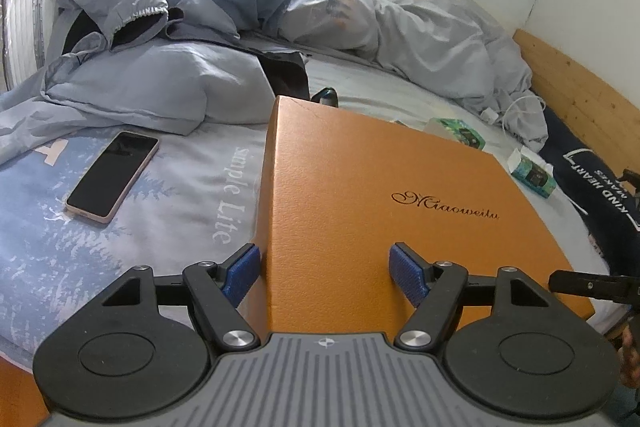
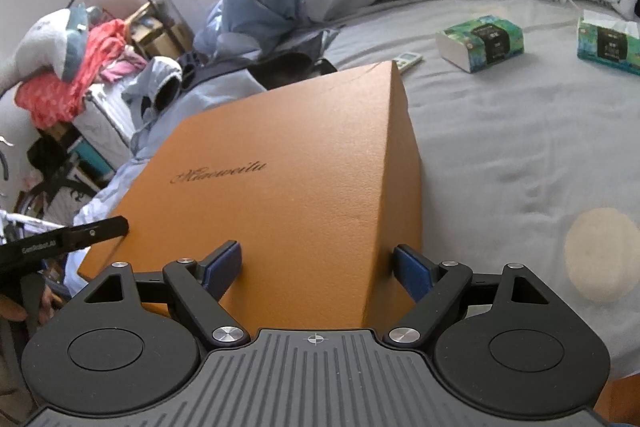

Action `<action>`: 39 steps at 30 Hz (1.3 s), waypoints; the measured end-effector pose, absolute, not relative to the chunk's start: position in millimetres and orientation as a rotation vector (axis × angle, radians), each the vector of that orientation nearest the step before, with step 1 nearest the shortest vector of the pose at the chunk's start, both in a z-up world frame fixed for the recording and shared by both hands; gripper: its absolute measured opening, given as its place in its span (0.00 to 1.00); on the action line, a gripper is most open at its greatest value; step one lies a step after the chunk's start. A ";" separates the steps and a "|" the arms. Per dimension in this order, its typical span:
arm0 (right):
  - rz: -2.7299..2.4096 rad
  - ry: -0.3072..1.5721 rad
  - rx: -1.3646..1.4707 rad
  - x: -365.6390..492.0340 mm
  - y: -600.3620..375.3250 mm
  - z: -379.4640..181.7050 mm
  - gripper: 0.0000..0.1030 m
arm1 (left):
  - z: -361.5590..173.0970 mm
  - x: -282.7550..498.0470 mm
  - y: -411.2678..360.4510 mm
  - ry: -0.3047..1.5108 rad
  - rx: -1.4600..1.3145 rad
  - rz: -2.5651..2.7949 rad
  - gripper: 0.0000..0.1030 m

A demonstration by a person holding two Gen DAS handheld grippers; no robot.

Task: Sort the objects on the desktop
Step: 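Lower the orange lid with both grippers onto the open box, then press the lid flat onto the box and open both grippers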

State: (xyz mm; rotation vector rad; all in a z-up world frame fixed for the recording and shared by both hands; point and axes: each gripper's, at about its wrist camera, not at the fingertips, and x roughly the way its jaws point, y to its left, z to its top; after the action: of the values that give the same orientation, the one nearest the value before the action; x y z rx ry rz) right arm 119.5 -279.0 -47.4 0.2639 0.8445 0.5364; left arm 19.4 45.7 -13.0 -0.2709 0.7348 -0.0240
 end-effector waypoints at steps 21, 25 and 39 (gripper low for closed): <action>0.525 0.858 0.253 114.5 -274.2 -50.5 0.83 | -21.5 25.4 40.2 0.768 -0.236 -0.011 0.78; 0.526 0.831 0.245 114.8 -277.9 -46.5 0.83 | -18.2 23.8 41.2 0.740 -0.234 -0.004 0.78; 0.587 0.717 -0.008 119.7 -245.1 -21.6 0.84 | -1.6 33.4 23.3 0.669 -0.181 -0.092 0.78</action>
State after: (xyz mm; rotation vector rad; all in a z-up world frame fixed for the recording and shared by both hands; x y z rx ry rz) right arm 119.7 -245.1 -21.6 -0.0080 0.7172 0.5866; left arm 33.4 23.3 -1.6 -0.1809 0.6695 -0.0917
